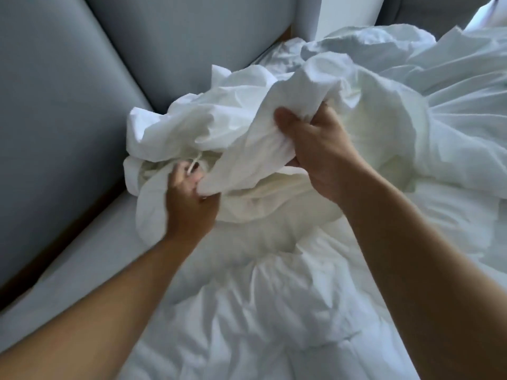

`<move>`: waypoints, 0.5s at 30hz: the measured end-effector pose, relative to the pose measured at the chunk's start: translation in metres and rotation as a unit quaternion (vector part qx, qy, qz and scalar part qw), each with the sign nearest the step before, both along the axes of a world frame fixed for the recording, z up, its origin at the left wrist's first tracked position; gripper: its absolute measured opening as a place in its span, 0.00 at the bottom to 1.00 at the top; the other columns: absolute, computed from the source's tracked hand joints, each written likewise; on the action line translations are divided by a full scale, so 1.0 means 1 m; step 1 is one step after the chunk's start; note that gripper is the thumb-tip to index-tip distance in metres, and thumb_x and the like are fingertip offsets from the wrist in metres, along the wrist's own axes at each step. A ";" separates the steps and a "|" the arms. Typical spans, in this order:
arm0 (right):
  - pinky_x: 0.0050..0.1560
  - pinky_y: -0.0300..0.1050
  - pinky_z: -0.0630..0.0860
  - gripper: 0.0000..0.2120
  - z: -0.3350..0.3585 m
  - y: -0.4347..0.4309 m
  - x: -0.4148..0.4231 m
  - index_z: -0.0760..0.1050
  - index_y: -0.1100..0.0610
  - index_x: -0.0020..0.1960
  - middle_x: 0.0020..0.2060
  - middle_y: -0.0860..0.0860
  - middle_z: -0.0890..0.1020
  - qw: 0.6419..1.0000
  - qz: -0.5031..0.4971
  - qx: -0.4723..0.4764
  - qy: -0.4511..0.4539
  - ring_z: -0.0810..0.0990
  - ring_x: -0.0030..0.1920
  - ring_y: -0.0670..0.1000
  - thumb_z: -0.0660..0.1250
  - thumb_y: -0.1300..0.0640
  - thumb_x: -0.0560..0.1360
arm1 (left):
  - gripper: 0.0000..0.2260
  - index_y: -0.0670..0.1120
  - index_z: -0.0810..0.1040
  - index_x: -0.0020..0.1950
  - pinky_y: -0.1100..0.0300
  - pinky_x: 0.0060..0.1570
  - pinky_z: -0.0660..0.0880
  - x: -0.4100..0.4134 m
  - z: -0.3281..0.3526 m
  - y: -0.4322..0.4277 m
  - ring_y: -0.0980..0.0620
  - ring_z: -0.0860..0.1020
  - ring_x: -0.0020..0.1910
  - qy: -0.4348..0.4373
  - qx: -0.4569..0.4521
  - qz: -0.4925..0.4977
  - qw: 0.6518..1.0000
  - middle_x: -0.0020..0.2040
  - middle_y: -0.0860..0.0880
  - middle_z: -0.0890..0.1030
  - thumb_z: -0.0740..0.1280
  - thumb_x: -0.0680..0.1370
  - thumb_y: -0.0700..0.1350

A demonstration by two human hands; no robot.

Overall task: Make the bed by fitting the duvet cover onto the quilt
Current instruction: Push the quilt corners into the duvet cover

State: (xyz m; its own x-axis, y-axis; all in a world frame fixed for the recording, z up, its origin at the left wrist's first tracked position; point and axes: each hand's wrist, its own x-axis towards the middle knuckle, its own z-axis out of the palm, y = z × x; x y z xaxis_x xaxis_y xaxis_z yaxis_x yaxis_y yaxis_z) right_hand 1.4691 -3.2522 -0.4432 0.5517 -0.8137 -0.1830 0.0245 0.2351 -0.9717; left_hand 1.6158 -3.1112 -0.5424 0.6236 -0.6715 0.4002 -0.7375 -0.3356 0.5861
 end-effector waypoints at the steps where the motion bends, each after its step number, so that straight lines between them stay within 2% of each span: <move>1: 0.49 0.64 0.83 0.02 0.001 -0.001 0.003 0.76 0.53 0.53 0.52 0.55 0.84 0.998 -0.041 0.036 -0.013 0.85 0.51 0.57 0.66 0.57 0.81 | 0.12 0.34 0.81 0.43 0.58 0.51 0.70 0.016 0.013 0.020 0.38 0.76 0.51 -0.055 -0.008 -0.035 0.998 0.53 0.38 0.78 0.69 0.73 0.45; 3: 0.47 0.65 0.83 0.06 0.003 -0.005 0.005 0.76 0.55 0.55 0.52 0.56 0.85 0.987 -0.097 0.117 -0.056 0.85 0.51 0.58 0.67 0.54 0.81 | 0.12 0.41 0.80 0.41 0.60 0.50 0.68 0.059 0.042 0.051 0.40 0.75 0.50 -0.117 -0.019 -0.058 0.991 0.58 0.52 0.73 0.69 0.74 0.50; 4: 0.47 0.64 0.83 0.09 0.005 -0.007 0.005 0.76 0.56 0.57 0.53 0.57 0.85 0.978 -0.111 0.152 -0.088 0.85 0.51 0.58 0.67 0.53 0.81 | 0.08 0.49 0.80 0.45 0.60 0.52 0.69 0.087 0.054 0.066 0.41 0.76 0.52 -0.124 -0.022 -0.020 0.992 0.59 0.57 0.71 0.69 0.74 0.53; 6: 0.49 0.62 0.83 0.15 0.007 -0.009 0.001 0.76 0.59 0.61 0.54 0.58 0.85 0.966 -0.103 0.194 -0.137 0.86 0.52 0.58 0.68 0.50 0.80 | 0.11 0.58 0.74 0.55 0.54 0.56 0.73 0.142 0.076 0.094 0.42 0.78 0.56 -0.084 0.038 0.113 0.989 0.57 0.58 0.72 0.69 0.75 0.56; 7: 0.52 0.61 0.82 0.18 0.007 -0.009 -0.001 0.75 0.59 0.65 0.56 0.58 0.84 0.964 -0.078 0.204 -0.150 0.85 0.55 0.59 0.67 0.49 0.80 | 0.09 0.59 0.71 0.54 0.51 0.53 0.75 0.158 0.086 0.103 0.41 0.78 0.53 -0.028 0.092 0.153 0.984 0.55 0.55 0.72 0.67 0.76 0.56; 9: 0.56 0.56 0.81 0.21 0.007 -0.004 -0.005 0.76 0.61 0.67 0.57 0.58 0.84 0.963 -0.017 0.215 -0.162 0.84 0.55 0.58 0.66 0.48 0.80 | 0.07 0.53 0.70 0.45 0.55 0.34 0.73 0.171 0.096 0.116 0.45 0.76 0.37 0.066 0.146 0.179 0.971 0.44 0.46 0.73 0.64 0.77 0.55; 11: 0.50 0.50 0.80 0.16 0.006 0.001 -0.008 0.77 0.61 0.62 0.48 0.55 0.82 0.959 0.048 0.217 -0.178 0.83 0.46 0.55 0.63 0.53 0.80 | 0.10 0.45 0.68 0.38 0.63 0.17 0.62 0.158 0.098 0.115 0.51 0.68 0.21 0.141 0.140 0.170 0.965 0.32 0.45 0.68 0.63 0.77 0.47; 12: 0.49 0.50 0.78 0.12 0.005 0.004 -0.009 0.75 0.60 0.58 0.46 0.56 0.79 0.954 0.074 0.221 -0.187 0.80 0.44 0.55 0.62 0.57 0.78 | 0.09 0.43 0.68 0.38 0.66 0.18 0.60 0.149 0.096 0.113 0.50 0.63 0.20 0.167 0.128 0.166 0.963 0.31 0.46 0.66 0.64 0.75 0.45; 13: 0.51 0.52 0.77 0.11 0.002 0.006 -0.009 0.73 0.60 0.56 0.47 0.60 0.75 0.952 0.094 0.224 -0.188 0.78 0.45 0.57 0.59 0.61 0.75 | 0.09 0.41 0.69 0.39 0.64 0.21 0.62 0.139 0.096 0.111 0.50 0.63 0.25 0.194 0.102 0.167 0.961 0.32 0.45 0.66 0.65 0.74 0.44; 15: 0.56 0.62 0.75 0.19 -0.005 0.013 -0.010 0.71 0.60 0.60 0.53 0.65 0.72 0.957 0.114 0.204 -0.169 0.74 0.50 0.61 0.54 0.69 0.72 | 0.13 0.36 0.71 0.42 0.56 0.30 0.63 0.127 0.100 0.102 0.48 0.64 0.35 0.194 0.030 0.181 0.964 0.37 0.45 0.67 0.67 0.69 0.46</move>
